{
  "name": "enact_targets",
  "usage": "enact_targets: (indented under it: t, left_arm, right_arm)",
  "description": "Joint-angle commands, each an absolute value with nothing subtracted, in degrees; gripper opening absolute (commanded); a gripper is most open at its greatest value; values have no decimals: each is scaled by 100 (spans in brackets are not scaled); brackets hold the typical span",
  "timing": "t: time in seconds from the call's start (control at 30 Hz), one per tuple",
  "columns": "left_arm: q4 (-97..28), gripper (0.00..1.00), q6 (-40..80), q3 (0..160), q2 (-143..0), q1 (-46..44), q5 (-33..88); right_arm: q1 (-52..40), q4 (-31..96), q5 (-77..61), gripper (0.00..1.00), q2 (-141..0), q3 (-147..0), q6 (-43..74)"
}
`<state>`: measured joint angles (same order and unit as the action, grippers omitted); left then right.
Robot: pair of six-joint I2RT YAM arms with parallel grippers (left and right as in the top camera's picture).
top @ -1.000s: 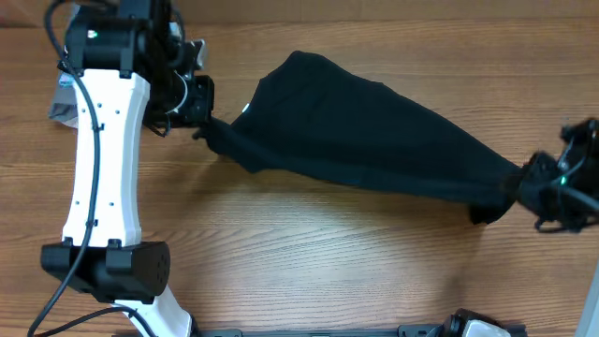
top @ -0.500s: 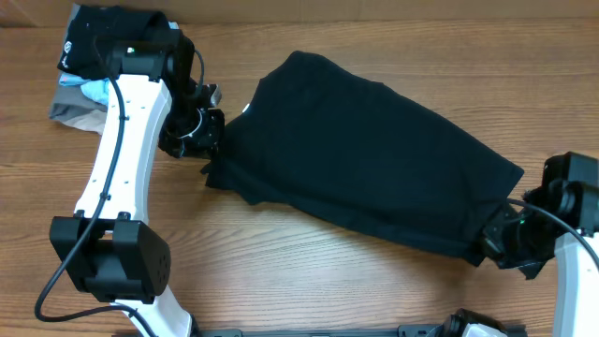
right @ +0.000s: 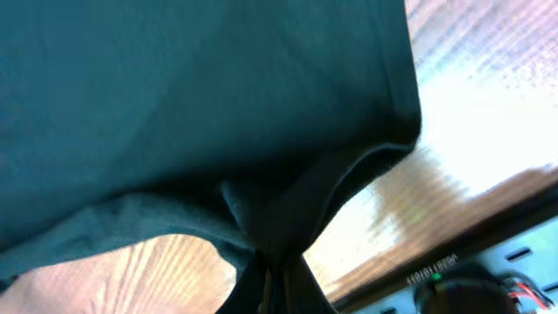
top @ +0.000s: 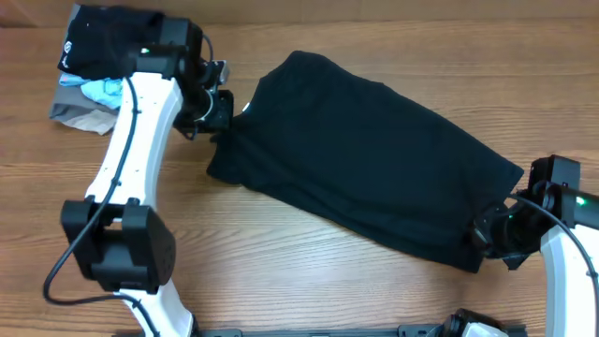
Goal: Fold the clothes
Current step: 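Lower the shirt and fold it over onto itself with both grippers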
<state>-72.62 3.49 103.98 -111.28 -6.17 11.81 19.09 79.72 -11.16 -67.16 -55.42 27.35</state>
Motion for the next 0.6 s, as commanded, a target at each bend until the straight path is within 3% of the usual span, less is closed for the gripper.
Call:
enact_targets:
  t: [0.0,0.57]
  left_arm:
    - [-7030,4,427,10355,-11587,-950,1249]
    - [-5096,4,838,10361,-12241,-1330,1044]
  right_arm:
    - [1935,7684,-1120,4,-6879,-5513,3033]
    - [2261,6875,-355,4,-7697,-5505,3321]
